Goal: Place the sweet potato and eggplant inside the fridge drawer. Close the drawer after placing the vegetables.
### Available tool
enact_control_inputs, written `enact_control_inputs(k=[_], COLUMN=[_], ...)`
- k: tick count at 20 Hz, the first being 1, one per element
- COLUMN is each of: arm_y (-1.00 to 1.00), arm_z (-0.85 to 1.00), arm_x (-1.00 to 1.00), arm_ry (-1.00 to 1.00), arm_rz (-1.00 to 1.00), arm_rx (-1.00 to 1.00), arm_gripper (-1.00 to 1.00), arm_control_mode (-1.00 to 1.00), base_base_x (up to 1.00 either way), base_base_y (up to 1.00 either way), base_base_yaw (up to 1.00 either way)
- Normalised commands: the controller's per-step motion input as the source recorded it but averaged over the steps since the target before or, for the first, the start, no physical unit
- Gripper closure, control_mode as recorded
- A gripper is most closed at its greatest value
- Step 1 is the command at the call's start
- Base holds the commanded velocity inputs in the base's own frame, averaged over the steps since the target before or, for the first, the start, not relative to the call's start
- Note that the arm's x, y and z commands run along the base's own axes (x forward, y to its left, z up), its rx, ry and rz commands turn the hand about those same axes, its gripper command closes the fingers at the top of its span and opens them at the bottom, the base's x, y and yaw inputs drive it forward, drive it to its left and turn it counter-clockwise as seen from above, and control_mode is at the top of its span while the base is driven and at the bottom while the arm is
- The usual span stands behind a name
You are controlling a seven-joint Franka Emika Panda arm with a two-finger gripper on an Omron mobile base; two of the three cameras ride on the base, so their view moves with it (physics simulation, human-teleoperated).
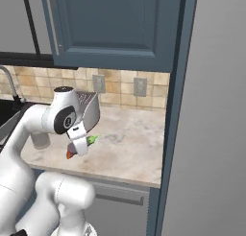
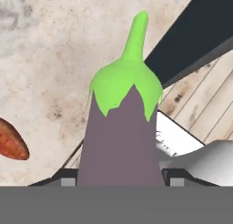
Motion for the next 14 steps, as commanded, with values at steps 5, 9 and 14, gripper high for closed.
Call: enact_control_inputs(k=[5,9,14], arm_y=[0.00,0.00,0.00], arm_z=[-0.04,0.00,0.00], arm_x=[-0.36,0.00,0.00], arm_ry=[-0.09,0.00,0.00], arm_rz=[0.00,0.00,0.00], arm_rx=[-0.01,0.00,0.00], arm_gripper=[1.00,1.00,1.00], arm_control_mode=[1.00,1.00,1.00], base_base_x=[-0.17,-0.94,-0.90], base_base_y=[0.01,0.06,0.01], base_base_yaw=[0.00,0.00,-0.04])
